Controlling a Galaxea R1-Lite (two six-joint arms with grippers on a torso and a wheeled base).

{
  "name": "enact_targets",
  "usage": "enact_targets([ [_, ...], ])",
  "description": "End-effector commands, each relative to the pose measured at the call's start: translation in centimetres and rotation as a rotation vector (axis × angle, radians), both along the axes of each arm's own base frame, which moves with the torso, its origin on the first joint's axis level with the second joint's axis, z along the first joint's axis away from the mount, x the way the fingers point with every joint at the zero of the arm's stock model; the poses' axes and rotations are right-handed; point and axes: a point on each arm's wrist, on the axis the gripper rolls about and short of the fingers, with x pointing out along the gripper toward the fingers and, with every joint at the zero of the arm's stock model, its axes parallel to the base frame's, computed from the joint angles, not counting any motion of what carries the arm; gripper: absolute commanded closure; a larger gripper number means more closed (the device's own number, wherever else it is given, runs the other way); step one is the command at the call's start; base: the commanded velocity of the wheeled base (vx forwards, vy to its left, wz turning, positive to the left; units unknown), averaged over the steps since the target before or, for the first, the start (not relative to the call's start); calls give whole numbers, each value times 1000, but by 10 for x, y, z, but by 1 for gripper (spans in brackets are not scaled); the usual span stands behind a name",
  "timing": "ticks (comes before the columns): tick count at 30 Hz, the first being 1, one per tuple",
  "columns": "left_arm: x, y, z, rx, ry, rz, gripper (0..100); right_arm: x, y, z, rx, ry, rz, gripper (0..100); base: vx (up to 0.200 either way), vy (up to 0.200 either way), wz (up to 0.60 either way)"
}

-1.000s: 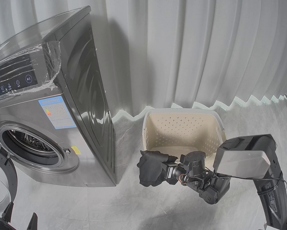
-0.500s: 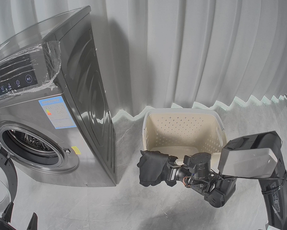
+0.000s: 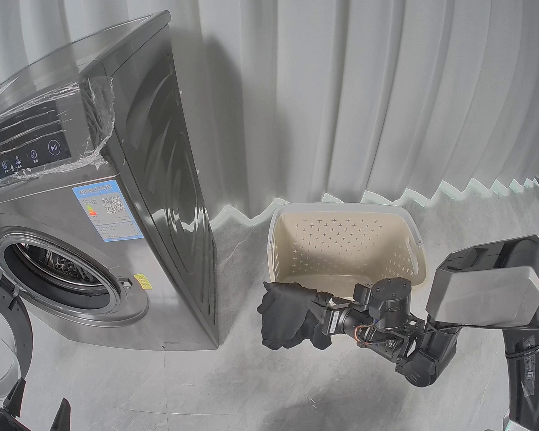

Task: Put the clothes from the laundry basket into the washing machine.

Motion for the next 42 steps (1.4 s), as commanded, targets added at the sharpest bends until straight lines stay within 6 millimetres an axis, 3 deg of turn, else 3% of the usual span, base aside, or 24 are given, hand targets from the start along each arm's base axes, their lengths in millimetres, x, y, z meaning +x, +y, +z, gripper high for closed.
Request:
enact_targets([
  [1,0,0,-5,-2,0,0,0,7,9,-13,-14,3,32,0,0,0,0],
  [12,0,0,-5,-1,0,0,0,36,25,-43,-77,-59,57,0,0,0,0],
  [17,0,0,-5,-1,0,0,0,40,30,-48,-77,-82,62,0,0,0,0],
  [18,0,0,-5,-1,0,0,0,40,30,-48,-76,-84,62,100,0,0,0],
  [33,0,0,-5,-2,0,0,0,29,24,-37,-60,-119,63,100,0,0,0],
  [38,0,0,-5,-2,1,0,0,14,13,-14,-83,-171,68,100,0,0,0],
  [42,0,0,-5,-2,1,0,0,1,6,22,-56,-214,63,100,0,0,0],
])
